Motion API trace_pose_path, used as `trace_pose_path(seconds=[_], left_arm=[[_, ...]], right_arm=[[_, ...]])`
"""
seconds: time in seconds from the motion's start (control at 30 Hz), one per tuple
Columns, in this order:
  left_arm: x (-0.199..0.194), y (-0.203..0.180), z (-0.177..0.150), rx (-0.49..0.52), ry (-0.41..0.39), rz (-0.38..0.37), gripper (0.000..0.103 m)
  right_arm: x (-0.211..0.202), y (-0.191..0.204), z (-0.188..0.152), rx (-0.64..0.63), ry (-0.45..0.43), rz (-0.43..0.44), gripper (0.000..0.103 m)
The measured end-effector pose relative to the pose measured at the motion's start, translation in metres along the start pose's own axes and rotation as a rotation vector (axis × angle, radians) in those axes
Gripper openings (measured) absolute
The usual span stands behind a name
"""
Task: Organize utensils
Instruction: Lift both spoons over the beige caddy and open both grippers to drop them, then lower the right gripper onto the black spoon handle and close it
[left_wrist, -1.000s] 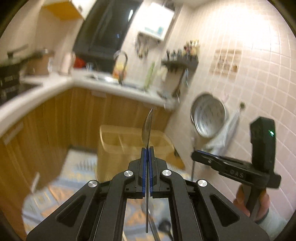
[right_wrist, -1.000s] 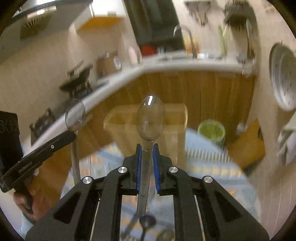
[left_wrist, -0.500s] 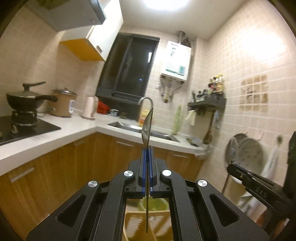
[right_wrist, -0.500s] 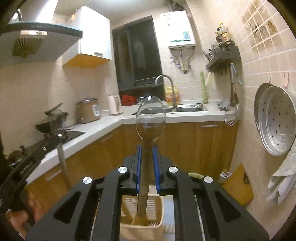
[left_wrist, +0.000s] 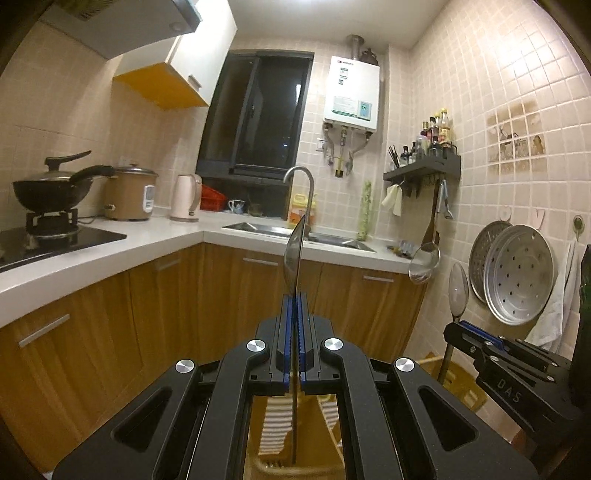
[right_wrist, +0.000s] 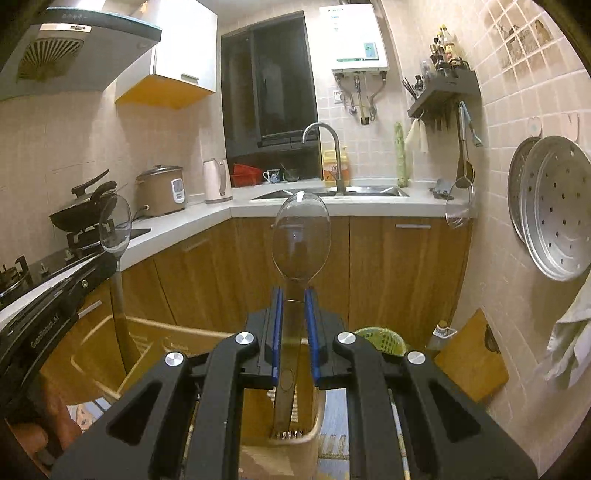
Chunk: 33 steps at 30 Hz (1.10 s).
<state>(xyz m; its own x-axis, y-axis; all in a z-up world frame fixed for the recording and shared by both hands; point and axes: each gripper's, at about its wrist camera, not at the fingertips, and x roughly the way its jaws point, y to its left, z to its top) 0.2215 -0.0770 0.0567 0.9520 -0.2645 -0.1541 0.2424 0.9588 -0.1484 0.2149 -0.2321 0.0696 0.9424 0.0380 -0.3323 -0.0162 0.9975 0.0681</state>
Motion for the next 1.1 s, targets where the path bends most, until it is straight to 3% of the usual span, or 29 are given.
trace_pose_path(seconds=[0.07, 0.13, 0.2, 0.23, 0.27, 0.43, 0.47, 0.6, 0.67, 0.87, 1.03, 1.1], left_arm=[[-0.004, 0.001, -0.004, -0.001, 0.017, -0.013, 0.003], [-0.012, 0.006, -0.007, -0.001, 0.029, -0.015, 0.011], [-0.020, 0.010, -0.008, -0.007, 0.036, -0.017, 0.030], [-0.027, 0.014, -0.006, -0.014, 0.040, -0.021, 0.034], [-0.032, 0.015, -0.006, -0.017, 0.044, -0.025, 0.036], [-0.062, 0.028, 0.001, -0.062, 0.121, -0.091, 0.039], [-0.069, 0.030, 0.002, -0.076, 0.162, -0.124, 0.043], [-0.078, 0.026, 0.003, -0.085, 0.343, -0.210, 0.044], [-0.077, 0.018, -0.003, -0.067, 0.464, -0.239, 0.044], [-0.068, -0.007, -0.050, -0.053, 0.792, -0.324, 0.044], [-0.061, -0.014, -0.102, -0.074, 0.974, -0.373, 0.043], [-0.060, -0.016, -0.115, -0.080, 1.003, -0.375, 0.041]], right_arm=[[-0.004, 0.001, -0.005, -0.005, 0.015, 0.010, 0.011], [-0.007, 0.002, -0.009, -0.015, 0.044, 0.028, 0.011], [-0.013, 0.002, -0.012, -0.018, 0.077, 0.051, 0.014], [-0.017, 0.002, -0.014, -0.020, 0.101, 0.068, 0.021], [-0.022, 0.003, -0.015, -0.021, 0.113, 0.077, 0.024], [-0.054, 0.001, -0.019, -0.014, 0.199, 0.145, 0.025], [-0.059, 0.000, -0.020, -0.009, 0.220, 0.156, 0.025], [-0.080, -0.005, -0.030, 0.017, 0.383, 0.208, 0.025], [-0.087, -0.004, -0.042, 0.029, 0.517, 0.233, 0.025], [-0.103, 0.005, -0.100, 0.044, 0.827, 0.283, 0.025], [-0.109, 0.014, -0.146, 0.079, 0.961, 0.300, 0.025], [-0.111, 0.020, -0.155, 0.077, 0.974, 0.297, 0.025]])
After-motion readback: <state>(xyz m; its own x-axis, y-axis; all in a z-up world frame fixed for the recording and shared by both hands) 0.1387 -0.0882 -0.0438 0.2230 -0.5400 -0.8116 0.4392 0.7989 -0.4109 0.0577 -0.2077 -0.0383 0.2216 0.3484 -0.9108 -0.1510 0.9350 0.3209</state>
